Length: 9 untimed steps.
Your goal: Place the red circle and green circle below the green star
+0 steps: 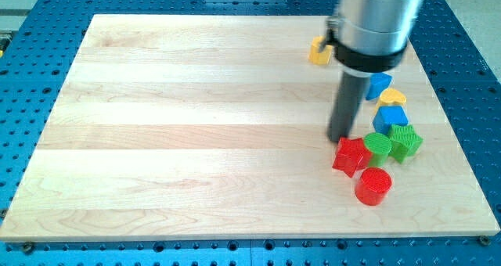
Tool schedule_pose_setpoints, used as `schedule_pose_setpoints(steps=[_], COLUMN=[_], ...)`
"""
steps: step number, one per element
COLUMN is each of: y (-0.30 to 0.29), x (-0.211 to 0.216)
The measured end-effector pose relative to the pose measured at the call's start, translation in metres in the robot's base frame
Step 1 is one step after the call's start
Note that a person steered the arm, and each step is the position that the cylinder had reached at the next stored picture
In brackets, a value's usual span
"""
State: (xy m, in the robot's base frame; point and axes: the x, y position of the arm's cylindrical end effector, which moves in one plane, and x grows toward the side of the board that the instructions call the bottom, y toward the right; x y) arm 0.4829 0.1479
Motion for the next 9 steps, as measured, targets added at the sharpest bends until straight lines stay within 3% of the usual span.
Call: schedule_pose_setpoints(steps=[1,2,4,5,8,9], y=[0.023,0.022,-0.034,-0.029,0.018,0.064], x=[0.01,0.047,0.06,0.087,0.118,0.128])
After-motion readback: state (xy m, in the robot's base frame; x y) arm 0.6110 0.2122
